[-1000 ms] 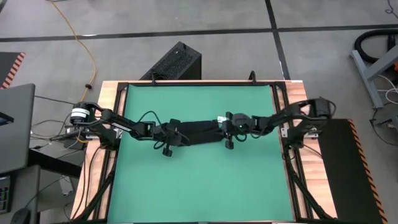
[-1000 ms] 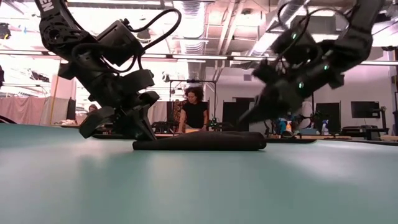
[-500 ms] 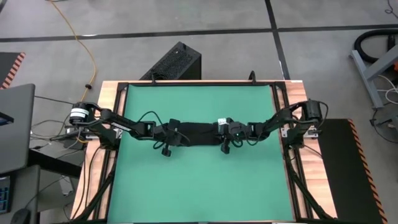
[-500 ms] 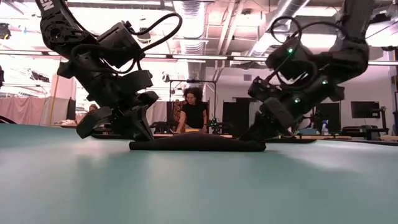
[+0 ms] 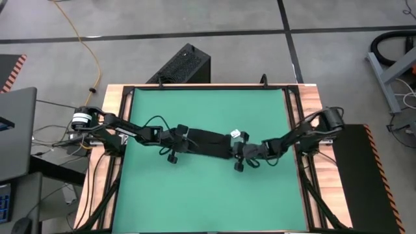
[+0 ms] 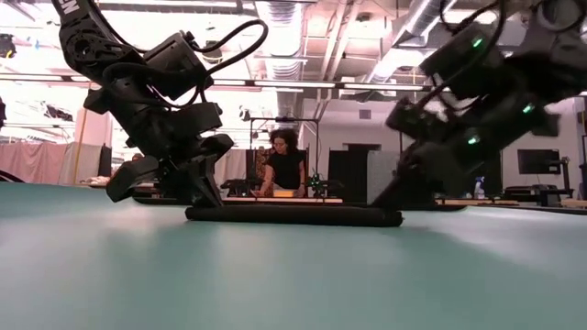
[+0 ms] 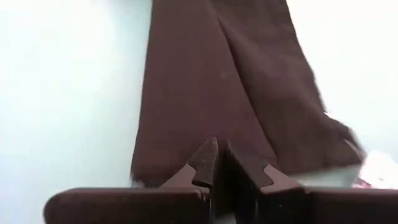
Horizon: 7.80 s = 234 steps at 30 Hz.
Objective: Roll towel
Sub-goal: Roll the black towel
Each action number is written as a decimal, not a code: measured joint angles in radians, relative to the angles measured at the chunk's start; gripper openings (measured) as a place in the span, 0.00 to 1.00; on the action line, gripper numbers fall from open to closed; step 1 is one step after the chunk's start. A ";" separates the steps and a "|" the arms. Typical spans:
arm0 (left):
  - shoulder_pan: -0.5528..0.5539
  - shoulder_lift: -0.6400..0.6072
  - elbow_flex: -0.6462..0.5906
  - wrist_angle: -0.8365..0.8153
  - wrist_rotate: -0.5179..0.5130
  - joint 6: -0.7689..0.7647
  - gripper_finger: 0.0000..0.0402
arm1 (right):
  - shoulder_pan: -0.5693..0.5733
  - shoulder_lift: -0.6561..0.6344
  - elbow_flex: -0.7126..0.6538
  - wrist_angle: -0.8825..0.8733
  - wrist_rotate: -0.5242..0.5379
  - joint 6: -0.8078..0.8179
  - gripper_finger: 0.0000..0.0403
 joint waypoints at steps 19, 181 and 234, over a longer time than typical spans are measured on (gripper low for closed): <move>-0.001 0.002 -0.004 0.018 -0.001 0.000 0.00 | 0.135 -0.186 0.045 -0.031 0.018 -0.305 0.69; -0.135 -0.234 0.050 0.066 0.104 -0.087 0.00 | -0.265 -0.093 0.053 -0.372 -0.480 0.690 0.07; 0.074 0.132 0.052 0.259 0.111 -0.013 0.00 | -0.355 -0.296 0.049 -0.438 -0.449 0.552 0.37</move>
